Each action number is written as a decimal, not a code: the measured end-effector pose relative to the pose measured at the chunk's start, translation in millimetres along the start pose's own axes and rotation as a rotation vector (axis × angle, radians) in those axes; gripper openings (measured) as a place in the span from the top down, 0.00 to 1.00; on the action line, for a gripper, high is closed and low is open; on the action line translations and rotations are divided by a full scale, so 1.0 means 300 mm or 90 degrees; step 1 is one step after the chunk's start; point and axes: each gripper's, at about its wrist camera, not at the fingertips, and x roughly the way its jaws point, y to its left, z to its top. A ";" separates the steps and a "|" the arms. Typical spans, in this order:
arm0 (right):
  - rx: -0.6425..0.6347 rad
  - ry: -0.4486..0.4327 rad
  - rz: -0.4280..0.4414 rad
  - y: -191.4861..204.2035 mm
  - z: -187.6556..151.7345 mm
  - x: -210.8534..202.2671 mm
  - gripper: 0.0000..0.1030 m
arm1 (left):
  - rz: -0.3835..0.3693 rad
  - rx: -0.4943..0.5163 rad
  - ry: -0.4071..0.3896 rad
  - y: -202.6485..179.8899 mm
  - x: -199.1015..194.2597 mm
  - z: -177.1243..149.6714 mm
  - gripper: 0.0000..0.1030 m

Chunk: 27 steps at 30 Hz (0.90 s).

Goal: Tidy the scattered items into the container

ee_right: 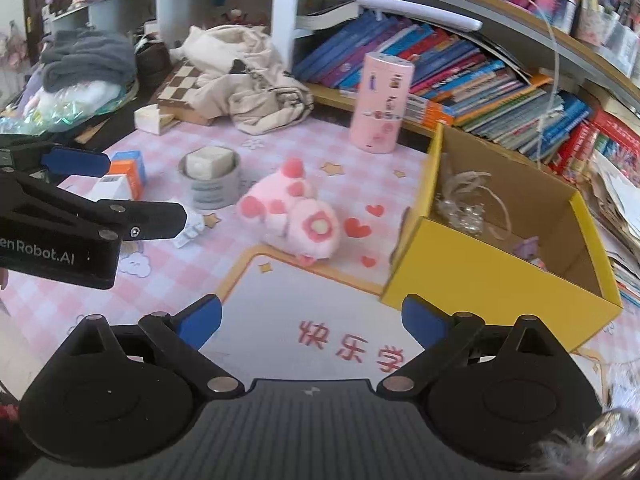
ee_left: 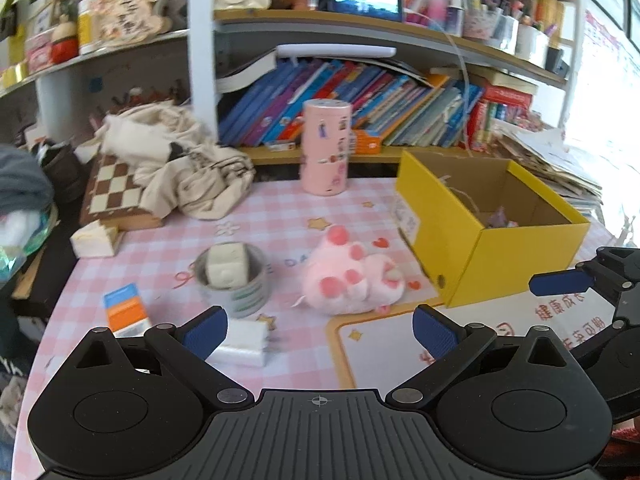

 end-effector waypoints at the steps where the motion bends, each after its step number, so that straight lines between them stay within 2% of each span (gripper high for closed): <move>1: -0.004 0.001 0.003 0.011 0.003 0.004 0.05 | 0.003 -0.004 0.002 0.012 -0.001 -0.004 0.02; 7: -0.025 0.015 0.018 0.062 0.023 0.050 0.05 | 0.023 -0.015 0.031 0.072 0.011 -0.033 0.02; 15: -0.007 0.054 0.016 0.071 0.034 0.127 0.05 | 0.026 -0.007 0.081 0.123 0.059 -0.068 0.02; 27: -0.008 0.065 0.014 0.074 0.058 0.161 0.05 | 0.029 -0.021 0.090 0.153 0.091 -0.065 0.02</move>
